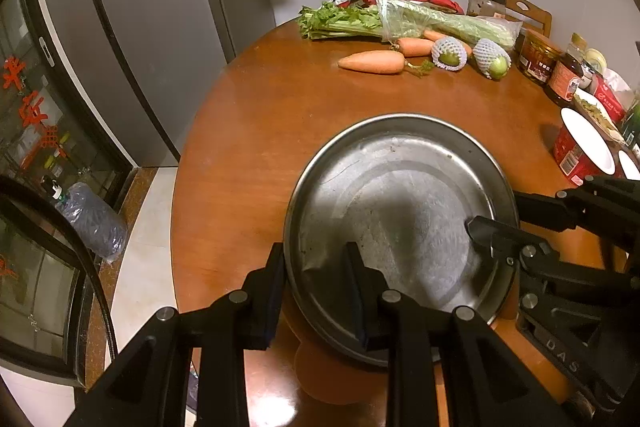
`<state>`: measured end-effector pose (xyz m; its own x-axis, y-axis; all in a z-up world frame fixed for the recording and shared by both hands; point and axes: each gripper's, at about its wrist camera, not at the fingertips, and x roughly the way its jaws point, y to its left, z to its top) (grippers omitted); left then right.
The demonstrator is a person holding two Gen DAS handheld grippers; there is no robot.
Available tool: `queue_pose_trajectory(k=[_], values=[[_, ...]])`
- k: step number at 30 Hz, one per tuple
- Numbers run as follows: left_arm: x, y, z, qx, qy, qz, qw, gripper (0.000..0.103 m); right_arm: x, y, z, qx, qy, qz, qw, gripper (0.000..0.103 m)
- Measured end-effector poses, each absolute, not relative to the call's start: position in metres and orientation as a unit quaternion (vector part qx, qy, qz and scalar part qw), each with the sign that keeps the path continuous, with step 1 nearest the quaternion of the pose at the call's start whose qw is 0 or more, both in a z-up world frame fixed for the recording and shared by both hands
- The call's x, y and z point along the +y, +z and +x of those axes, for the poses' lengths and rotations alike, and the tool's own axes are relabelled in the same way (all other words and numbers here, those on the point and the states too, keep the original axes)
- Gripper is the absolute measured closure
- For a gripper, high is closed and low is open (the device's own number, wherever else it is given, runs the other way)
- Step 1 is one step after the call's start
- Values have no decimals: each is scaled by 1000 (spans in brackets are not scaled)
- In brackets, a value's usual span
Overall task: Organize plates and bowls
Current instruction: 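Carry the grey metal tray with the left tool over the pink plate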
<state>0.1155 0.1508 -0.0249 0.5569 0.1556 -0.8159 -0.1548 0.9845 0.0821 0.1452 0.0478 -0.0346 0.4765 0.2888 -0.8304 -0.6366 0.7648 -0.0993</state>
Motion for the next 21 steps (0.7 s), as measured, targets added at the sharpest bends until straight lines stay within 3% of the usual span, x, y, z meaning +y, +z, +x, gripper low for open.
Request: queue_pose_trajectory(k=[21], values=[[152,-24,116,462,77,-11,883,74,50,-37,144,427,273,-212,835,76]])
